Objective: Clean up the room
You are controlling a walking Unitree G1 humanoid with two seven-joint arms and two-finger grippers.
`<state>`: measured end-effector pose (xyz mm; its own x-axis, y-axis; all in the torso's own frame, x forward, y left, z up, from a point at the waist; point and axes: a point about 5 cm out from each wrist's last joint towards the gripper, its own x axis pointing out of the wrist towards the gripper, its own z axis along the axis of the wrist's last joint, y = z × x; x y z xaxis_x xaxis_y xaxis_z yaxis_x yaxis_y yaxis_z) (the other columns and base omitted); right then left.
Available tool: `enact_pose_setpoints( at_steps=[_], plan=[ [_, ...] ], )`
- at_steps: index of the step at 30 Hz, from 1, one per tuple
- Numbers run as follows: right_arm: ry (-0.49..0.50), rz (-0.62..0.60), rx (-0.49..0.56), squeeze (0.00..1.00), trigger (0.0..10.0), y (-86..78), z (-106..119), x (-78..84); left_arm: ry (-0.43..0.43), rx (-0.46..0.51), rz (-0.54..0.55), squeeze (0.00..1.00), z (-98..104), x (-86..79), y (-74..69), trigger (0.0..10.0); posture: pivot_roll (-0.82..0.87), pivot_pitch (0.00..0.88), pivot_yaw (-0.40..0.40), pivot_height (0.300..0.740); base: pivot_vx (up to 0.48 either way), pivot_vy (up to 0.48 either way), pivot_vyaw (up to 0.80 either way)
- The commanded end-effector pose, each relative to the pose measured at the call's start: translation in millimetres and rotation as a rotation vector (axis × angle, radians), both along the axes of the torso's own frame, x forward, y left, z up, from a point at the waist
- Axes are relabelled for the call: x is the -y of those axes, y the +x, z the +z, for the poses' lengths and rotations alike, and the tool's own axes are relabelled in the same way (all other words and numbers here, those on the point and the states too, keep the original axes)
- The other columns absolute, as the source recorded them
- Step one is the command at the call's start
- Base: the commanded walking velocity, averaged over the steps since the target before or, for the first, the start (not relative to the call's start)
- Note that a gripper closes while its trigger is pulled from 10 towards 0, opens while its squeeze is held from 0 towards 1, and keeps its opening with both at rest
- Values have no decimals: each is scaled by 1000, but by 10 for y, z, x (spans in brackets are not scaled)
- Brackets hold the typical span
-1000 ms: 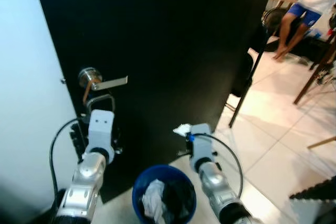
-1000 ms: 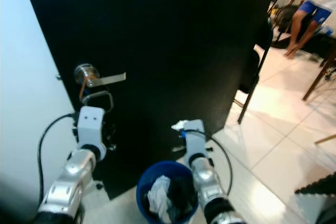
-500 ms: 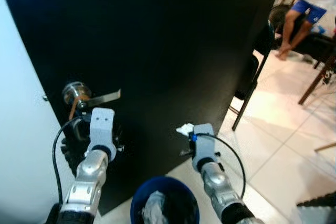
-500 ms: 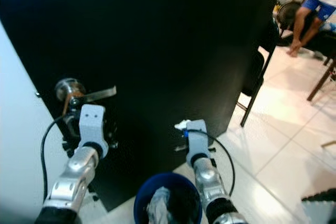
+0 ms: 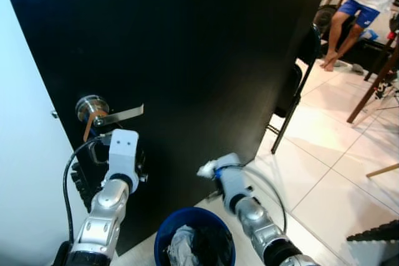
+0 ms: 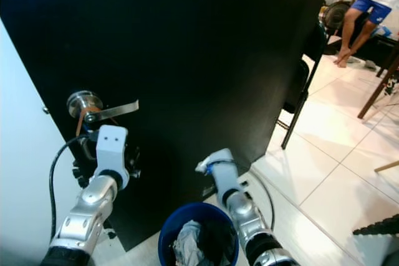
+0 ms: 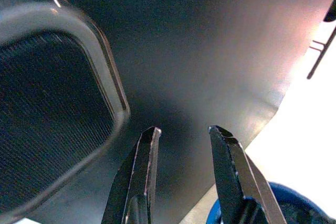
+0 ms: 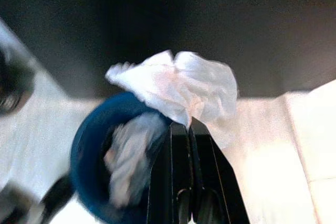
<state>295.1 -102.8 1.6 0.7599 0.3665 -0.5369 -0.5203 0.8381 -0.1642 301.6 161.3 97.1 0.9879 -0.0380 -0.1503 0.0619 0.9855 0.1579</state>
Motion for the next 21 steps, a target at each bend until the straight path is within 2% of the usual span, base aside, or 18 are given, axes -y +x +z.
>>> enact_pose_setpoints(
  at_steps=[1, 4, 5, 6, 8, 9, 11, 12, 13, 15, 16, 18, 21],
  plan=[
    [-75, 93, -61, 0, 10000, -57, -77, -13, 149, -33, -102, 0, -89, -41, -92, 10000, 126, 122, -104, 740, 0, 0, 0],
    [-75, 93, -61, 0, 10000, -57, -77, -13, 149, -33, -102, 0, -89, -41, -92, 10000, 126, 122, -104, 740, 0, 0, 0],
    [-122, 141, -76, 0, 10000, -78, -105, -44, 243, -63, -199, 0, -146, -91, -207, 10000, 134, 155, -117, 740, 0, 0, 0],
    [-122, 141, -76, 0, 10000, -78, -105, -44, 243, -63, -199, 0, -146, -91, -207, 10000, 134, 155, -117, 740, 0, 0, 0],
    [-191, 205, -92, 0, 10000, -103, -140, -112, 395, -154, -408, 0, -251, -173, -528, 10000, 156, 228, -134, 740, 0, 0, 0],
    [-191, 205, -92, 0, 10000, -103, -140, -112, 395, -154, -408, 0, -251, -173, -528, 10000, 156, 228, -134, 740, 0, 0, 0],
    [-212, 224, -92, 0, 10000, -105, -142, -150, 436, -203, -497, 0, -290, -203, -701, 10000, 157, 233, -135, 740, 0, 0, 0],
    [-207, 217, -91, 0, 10000, -103, -139, -173, 439, -219, -529, 0, -308, -211, -789, 10000, 168, 265, -140, 740, 0, 0, 0],
    [-207, 217, -91, 0, 10000, -103, -139, -173, 439, -219, -529, 0, -308, -211, -789, 10000, 168, 265, -140, 740, 0, 0, 0],
    [-198, 204, -85, 0, 10000, -95, -130, -208, 428, -237, -568, 0, -320, -212, -912, 10000, 174, 283, -144, 740, 0, 0, 0],
    [-198, 204, -85, 0, 10000, -95, -130, -208, 428, -237, -568, 0, -320, -212, -912, 10000, 174, 283, -144, 740, 0, 0, 0],
    [-164, 172, -81, 0, 10000, -79, -110, -250, 400, -246, -600, 0, -314, -198, -1003, 10000, 178, 293, -146, 740, 0, 0, 0],
    [-146, 158, -78, 0, 10000, -71, -98, -271, 388, -242, -615, 0, -305, -183, -1035, 10000, 181, 297, -148, 740, 0, 0, 0]
  ],
)
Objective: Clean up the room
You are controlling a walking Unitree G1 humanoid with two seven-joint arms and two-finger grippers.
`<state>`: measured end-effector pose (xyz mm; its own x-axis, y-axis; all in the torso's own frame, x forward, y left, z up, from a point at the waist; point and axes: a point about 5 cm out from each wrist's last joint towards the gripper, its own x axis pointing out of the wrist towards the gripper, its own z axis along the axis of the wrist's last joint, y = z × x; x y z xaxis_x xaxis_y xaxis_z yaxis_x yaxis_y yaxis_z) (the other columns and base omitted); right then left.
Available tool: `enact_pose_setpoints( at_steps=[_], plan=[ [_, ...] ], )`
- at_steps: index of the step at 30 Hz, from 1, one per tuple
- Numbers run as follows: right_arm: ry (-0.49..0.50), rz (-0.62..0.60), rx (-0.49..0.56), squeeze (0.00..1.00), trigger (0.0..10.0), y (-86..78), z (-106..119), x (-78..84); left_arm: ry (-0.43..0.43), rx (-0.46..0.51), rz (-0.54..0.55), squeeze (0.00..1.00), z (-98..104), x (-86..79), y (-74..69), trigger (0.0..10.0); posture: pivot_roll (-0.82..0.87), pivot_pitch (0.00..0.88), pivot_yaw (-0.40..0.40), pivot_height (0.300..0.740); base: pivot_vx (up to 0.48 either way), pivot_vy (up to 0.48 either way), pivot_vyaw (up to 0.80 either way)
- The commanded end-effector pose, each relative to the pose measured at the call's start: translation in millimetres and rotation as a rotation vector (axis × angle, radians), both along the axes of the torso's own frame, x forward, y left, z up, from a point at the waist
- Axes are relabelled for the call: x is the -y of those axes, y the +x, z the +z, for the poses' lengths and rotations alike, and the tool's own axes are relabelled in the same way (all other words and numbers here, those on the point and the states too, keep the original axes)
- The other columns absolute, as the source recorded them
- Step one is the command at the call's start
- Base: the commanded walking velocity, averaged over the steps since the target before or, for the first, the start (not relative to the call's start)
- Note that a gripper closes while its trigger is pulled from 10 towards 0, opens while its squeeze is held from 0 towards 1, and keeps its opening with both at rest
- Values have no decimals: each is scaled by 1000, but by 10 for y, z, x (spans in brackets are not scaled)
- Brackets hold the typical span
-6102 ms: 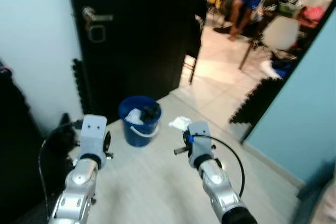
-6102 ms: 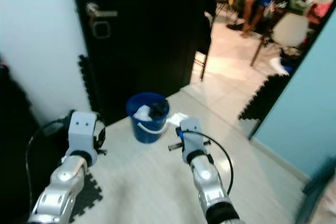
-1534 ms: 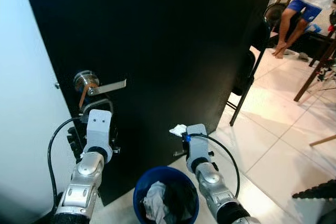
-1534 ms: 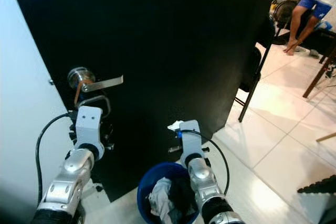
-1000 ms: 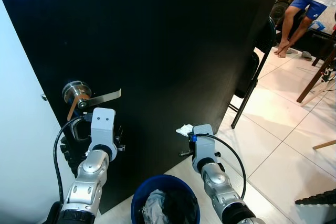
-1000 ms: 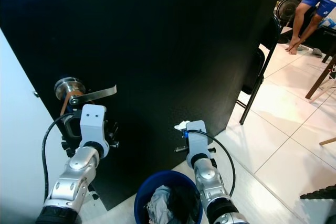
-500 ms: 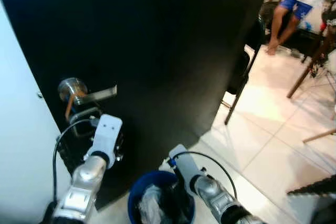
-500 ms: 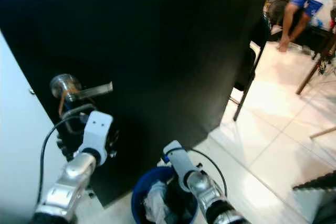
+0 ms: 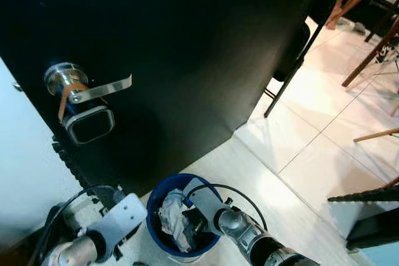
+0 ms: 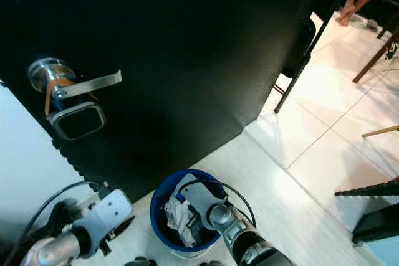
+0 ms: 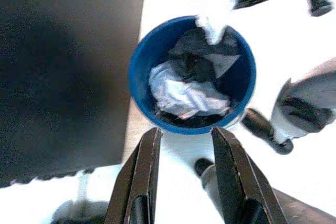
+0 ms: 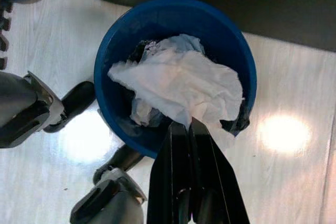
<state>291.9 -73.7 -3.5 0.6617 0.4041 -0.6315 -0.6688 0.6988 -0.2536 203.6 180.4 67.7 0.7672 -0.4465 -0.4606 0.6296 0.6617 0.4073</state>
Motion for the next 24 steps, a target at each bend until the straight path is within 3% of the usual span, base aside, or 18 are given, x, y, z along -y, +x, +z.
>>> enact_pose_setpoints(
  at_steps=[1, 13, 14, 17, 18, 23, 24],
  plan=[
    [17, -35, -22, 0, 10000, -30, -37, 5, -7, -24, -49, 0, -2, 25, -85, 10000, 182, 299, -148, 740, 0, 0, 0],
    [52, -119, 83, 0, 10000, 97, 93, -3, 12, -44, -88, 0, 32, 43, -159, 10000, 184, 301, -144, 740, 0, 0, 0],
    [57, -125, 88, 102, 10000, 106, 103, -2, 13, -45, -89, 0, 32, 44, -161, 10000, 185, 302, -145, 740, 0, 0, 0],
    [63, -133, 95, 102, 10000, 118, 115, -1, 14, -47, -90, 0, 31, 44, -163, 10000, 185, 302, -145, 740, 0, 0, 0],
    [67, -141, 97, 1000, 10000, 125, 122, 1, 13, -47, -89, 0, 33, 42, -161, 10000, 187, 303, -144, 740, 0, 0, 0],
    [55, -152, 116, 1000, 10000, 140, 135, 5, 15, -49, -88, 0, 35, 35, -160, 10000, 188, 300, -142, 740, 0, 0, 0],
    [46, -154, 130, 0, 10000, 148, 143, 6, 18, -48, -87, 0, 34, 32, -150, 10000, 188, 297, -139, 740, 0, 0, 0]
  ],
)
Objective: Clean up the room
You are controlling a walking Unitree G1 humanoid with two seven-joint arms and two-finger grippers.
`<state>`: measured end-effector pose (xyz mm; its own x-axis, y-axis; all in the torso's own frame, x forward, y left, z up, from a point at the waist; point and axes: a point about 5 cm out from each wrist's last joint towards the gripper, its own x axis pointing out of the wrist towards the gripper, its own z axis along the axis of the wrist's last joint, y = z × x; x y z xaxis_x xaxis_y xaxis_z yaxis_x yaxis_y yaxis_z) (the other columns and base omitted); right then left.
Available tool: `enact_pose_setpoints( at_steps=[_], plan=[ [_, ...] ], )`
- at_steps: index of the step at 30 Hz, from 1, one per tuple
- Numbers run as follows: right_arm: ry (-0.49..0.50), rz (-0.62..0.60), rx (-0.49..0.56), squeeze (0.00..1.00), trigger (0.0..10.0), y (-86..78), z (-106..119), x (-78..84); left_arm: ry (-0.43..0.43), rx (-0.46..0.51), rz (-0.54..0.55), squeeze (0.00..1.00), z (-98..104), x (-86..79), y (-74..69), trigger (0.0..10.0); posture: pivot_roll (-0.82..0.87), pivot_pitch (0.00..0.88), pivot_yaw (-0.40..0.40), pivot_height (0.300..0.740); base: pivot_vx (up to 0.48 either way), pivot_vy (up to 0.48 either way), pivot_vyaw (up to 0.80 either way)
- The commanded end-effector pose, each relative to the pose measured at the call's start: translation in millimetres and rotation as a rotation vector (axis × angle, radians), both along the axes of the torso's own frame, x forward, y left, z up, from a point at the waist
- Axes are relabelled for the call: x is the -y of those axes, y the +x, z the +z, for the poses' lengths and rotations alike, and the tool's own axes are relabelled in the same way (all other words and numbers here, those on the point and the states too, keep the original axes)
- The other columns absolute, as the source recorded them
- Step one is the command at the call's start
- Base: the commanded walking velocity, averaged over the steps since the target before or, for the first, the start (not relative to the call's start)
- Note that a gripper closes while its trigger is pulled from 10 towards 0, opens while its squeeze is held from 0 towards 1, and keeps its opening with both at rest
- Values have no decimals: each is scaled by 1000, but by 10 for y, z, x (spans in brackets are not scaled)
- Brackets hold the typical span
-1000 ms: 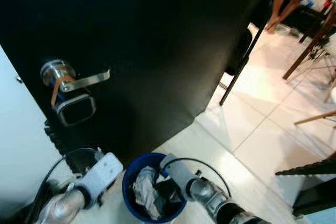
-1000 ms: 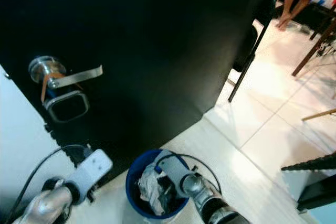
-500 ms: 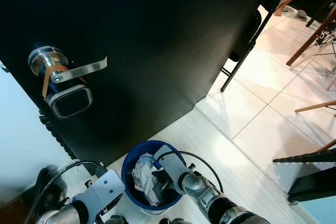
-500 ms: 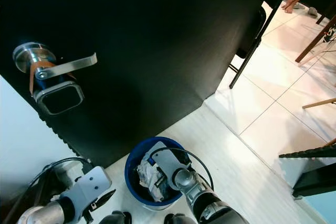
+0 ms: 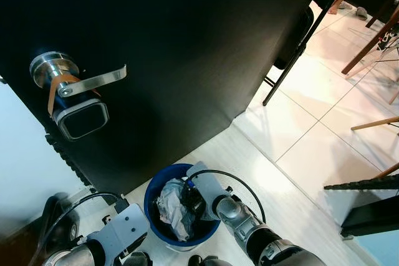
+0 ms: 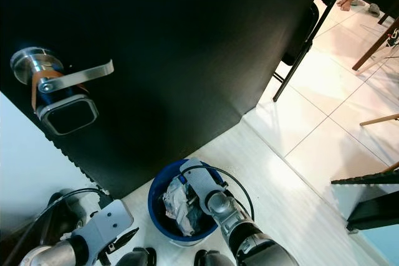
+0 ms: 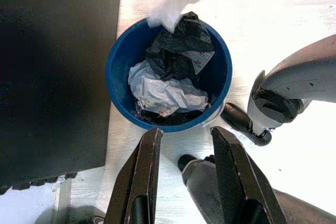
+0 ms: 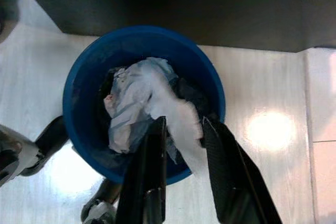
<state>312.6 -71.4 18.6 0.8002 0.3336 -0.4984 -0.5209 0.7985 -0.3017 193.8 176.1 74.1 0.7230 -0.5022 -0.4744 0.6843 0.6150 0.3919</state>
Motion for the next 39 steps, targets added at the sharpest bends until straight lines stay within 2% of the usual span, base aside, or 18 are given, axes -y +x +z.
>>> enact_pose_setpoints(
  at_steps=[1, 5, 8, 10, 13, 16, 17, 18, 26, 29, 31, 34, 39],
  plan=[
    [-8, -14, -24, 0, 10000, -60, -78, 29, 22, -27, -15, 0, -29, -12, -52, 10000, 188, 297, -139, 740, 0, 0, 0],
    [-11, -17, -17, 0, 10000, -54, -71, 31, 26, -23, -14, 0, -33, -19, -26, 10000, 182, 283, -133, 740, 0, 0, 0],
    [41, -88, -7, 0, 10000, -11, -38, 113, 1, 12, 52, 0, -29, -26, 111, 10000, 163, 242, -135, 740, 0, 0, 0],
    [55, -103, -9, 0, 10000, -6, -34, 129, -9, 21, 75, 0, -24, -24, 144, 10000, 163, 242, -135, 740, 0, 0, 0],
    [119, -168, -9, 0, 10000, 14, -18, 237, -115, 57, 317, 0, -20, -35, 378, 10000, 152, 183, -138, 740, 0, 0, 0],
    [190, -233, -4, 0, 10000, 2, -21, 375, -183, 88, 435, 0, -23, 39, 542, 10000, 139, 140, -123, 740, 0, 0, 0],
    [190, -233, -4, 0, 10000, 2, -21, 375, -183, 88, 435, 0, -23, 39, 542, 10000, 139, 140, -123, 740, 0, 0, 0],
    [236, -297, 22, 0, 10000, -33, -22, 495, -220, 85, 492, 0, -40, 125, 631, 10000, 124, 96, -100, 740, 0, 0, 0],
    [288, -374, 73, 0, 10000, -90, 4, 608, -245, 75, 523, 0, -65, 226, 741, 10000, 107, 60, -73, 740, 0, 0, 0],
    [320, -414, 104, 0, 10000, -115, 21, 642, -286, 77, 533, 0, -46, 315, 869, 10000, 97, 34, -58, 740, 0, 0, 0],
    [320, -415, 113, 0, 10000, -118, 23, 642, -301, 80, 542, 0, -35, 324, 895, 10000, 97, 34, -58, 740, 0, 0, 0],
    [365, -419, 195, 0, 10000, -128, 102, 654, -355, 127, 587, 0, 11, 269, 923, 10000, 108, 22, -63, 740, 0, 0, 0],
    [403, -421, 236, 0, 10000, -173, 156, 724, -358, 149, 637, 0, 16, 179, 916, 10000, 112, 18, -66, 740, 0, 0, 0]
  ],
)
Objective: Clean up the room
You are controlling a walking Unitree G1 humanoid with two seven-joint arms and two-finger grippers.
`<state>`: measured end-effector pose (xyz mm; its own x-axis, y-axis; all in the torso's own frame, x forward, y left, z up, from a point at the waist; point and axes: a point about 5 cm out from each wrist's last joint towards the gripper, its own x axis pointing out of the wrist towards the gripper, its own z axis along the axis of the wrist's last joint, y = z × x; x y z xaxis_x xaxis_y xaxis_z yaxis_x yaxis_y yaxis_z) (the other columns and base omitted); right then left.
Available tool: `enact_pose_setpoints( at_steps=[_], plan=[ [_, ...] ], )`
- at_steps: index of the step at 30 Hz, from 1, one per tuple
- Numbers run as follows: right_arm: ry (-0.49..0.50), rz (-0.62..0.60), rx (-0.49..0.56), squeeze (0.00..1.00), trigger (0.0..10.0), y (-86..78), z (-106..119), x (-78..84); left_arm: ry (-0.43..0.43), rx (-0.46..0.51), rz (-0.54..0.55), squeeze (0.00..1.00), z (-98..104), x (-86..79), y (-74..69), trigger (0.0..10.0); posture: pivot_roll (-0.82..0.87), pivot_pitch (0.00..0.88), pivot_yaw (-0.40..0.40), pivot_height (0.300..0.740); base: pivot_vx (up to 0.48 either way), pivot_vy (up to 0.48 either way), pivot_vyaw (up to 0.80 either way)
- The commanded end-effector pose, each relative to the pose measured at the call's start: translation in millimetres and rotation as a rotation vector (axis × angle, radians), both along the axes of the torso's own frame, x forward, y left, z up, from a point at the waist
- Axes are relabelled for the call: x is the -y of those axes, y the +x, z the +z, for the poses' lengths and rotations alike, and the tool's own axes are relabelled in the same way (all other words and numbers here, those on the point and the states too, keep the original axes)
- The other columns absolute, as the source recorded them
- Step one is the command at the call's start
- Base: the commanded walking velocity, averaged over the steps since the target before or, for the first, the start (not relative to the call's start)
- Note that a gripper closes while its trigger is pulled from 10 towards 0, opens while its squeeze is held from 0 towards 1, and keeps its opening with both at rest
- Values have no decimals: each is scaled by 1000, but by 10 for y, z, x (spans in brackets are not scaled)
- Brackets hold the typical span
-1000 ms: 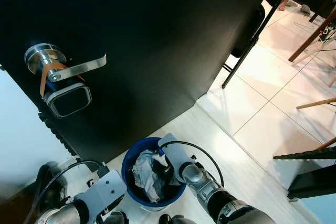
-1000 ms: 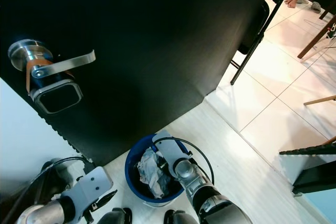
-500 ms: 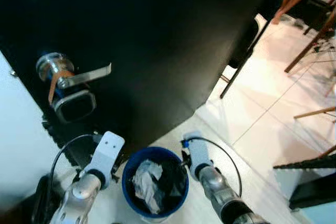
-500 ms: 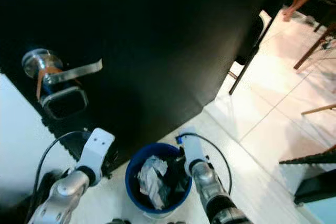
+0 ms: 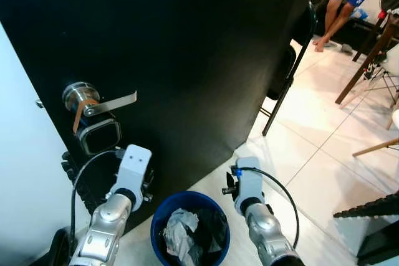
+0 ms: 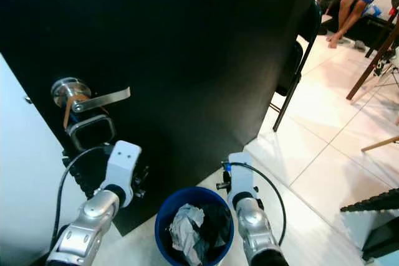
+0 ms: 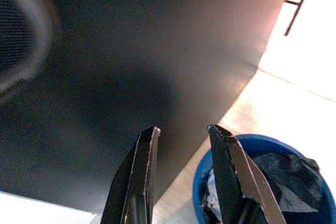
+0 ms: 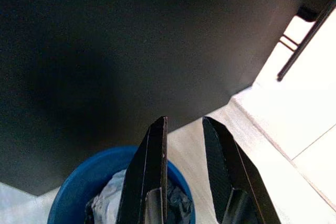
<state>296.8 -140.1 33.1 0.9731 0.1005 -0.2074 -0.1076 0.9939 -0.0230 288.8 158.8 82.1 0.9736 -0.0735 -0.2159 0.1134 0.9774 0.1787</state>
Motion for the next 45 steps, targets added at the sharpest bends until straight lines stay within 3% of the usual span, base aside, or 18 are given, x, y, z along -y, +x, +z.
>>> enact_pose_setpoints(
  at_steps=[1, 12, 17, 23, 25, 27, 30, 36, 45],
  plan=[
    [34, -21, 10, 0, 10000, -26, 14, 53, -21, -23, 15, 0, -68, -7, -30, 10000, 113, 14, -67, 740, 0, 0, 0],
    [67, -46, -17, 0, 10000, -44, -29, -7, 5, -23, -10, 0, -32, 21, 28, 10000, 130, 6, -62, 740, 0, 0, 0],
    [71, -57, -32, 0, 10000, -49, -73, -17, 51, 2, -37, 0, 186, 4, 141, 10000, 227, 0, 50, 740, 0, 0, 0],
    [92, -81, -26, 0, 10000, -48, -57, -30, 51, 31, -53, 0, 341, 12, 255, 10000, 215, 0, 54, 740, 0, 0, 0],
    [94, -84, -26, 0, 10000, -46, -50, -48, 50, 36, -51, 0, 338, -5, 287, 10000, 175, 2, 24, 740, 0, 0, 0],
    [86, -85, -31, 0, 10000, -44, -56, -82, -35, 4, 25, 0, 100, -90, 261, 10000, 121, 4, -5, 740, 0, 0, 0],
    [72, -79, -22, 0, 10000, -47, -44, -65, -40, -19, 63, 0, -38, -117, 186, 10000, 110, 2, -12, 740, 0, 0, 0],
    [59, -80, -21, 0, 10000, -36, -36, 11, -78, -39, 60, 0, -81, -53, 100, 10000, 107, 0, -42, 740, 0, 0, 0],
    [48, -67, -11, 0, 10000, 6, 4, -18, -41, -37, 11, 0, -97, -25, 65, 10000, 114, 0, -52, 740, 0, 0, 0]
  ],
)
